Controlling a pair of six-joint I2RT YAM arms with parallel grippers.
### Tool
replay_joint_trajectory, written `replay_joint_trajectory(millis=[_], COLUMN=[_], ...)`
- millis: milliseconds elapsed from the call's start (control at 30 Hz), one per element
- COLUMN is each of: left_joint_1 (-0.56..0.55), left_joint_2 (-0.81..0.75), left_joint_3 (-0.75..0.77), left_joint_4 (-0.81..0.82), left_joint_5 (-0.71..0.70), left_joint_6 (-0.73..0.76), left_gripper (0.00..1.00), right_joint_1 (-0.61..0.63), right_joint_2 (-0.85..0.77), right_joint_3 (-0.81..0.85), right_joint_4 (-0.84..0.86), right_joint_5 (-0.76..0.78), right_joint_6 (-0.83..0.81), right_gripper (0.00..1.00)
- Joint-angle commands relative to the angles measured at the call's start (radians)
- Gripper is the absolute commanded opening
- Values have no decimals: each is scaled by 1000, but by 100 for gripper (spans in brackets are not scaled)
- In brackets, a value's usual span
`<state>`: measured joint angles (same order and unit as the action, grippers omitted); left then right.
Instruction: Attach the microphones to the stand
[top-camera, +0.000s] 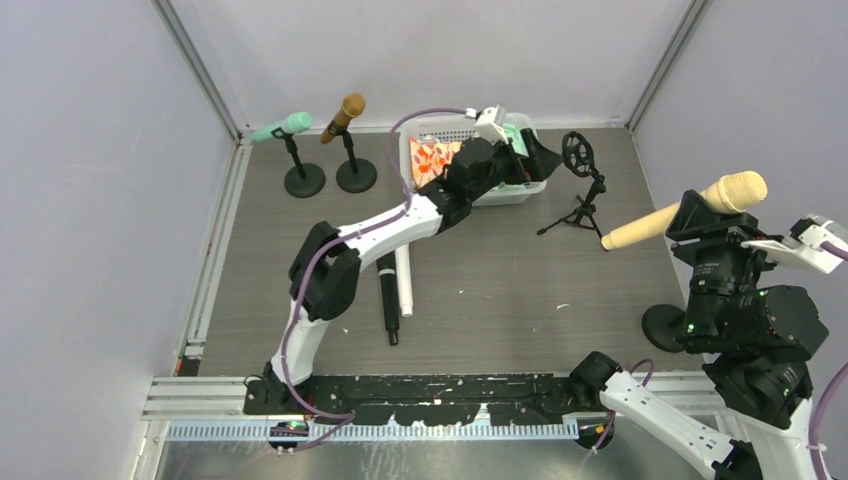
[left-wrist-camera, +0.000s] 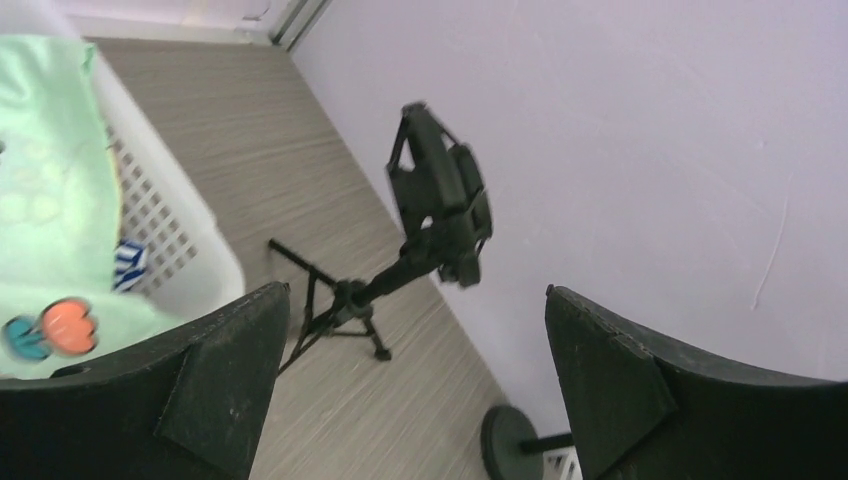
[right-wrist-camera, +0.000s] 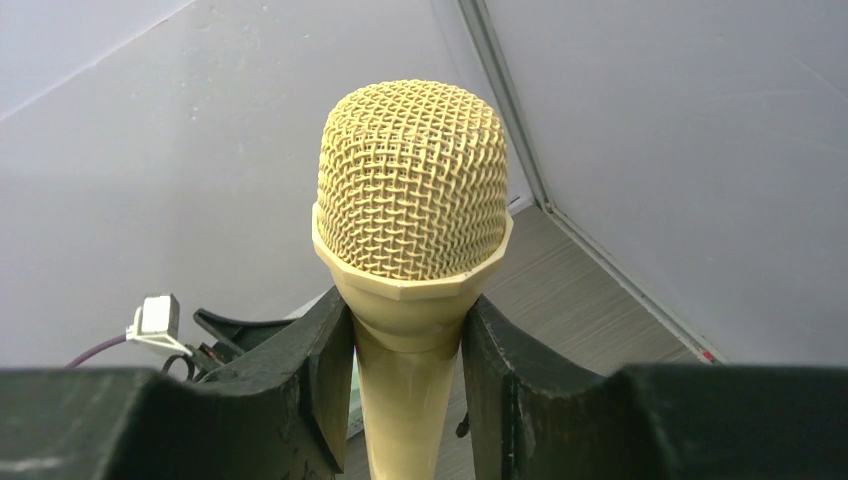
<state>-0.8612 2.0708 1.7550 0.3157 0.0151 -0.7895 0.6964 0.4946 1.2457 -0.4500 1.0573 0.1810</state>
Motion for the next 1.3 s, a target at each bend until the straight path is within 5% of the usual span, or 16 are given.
replay_joint_trajectory(millis=[0,367,767,1167,1267], left_joint_1=[-26,-46,-87,-90,-90], left_joint_2=[104,383,474,451,421], left_joint_3=[231,699,770,734,696], left_joint_4=[-43,-356,-328,-232,-188], left_joint_5=[-66,-135,-158,-99,-63], left_joint_6=[-19,18,10,-14,-13], left_gripper=[100,100,100,68,53], right_joint_1=[-1,0,0,0,1], right_joint_2=[-24,-74,-95,-111,-106], right_joint_3=[44,69,89,89,86], right_joint_4=[-40,-121,-194,-228,-227], right_joint_5=[32,46,40,51,49], right_joint_6=[-28,-8,30,44,45], right_gripper=[2,2,2,1,2])
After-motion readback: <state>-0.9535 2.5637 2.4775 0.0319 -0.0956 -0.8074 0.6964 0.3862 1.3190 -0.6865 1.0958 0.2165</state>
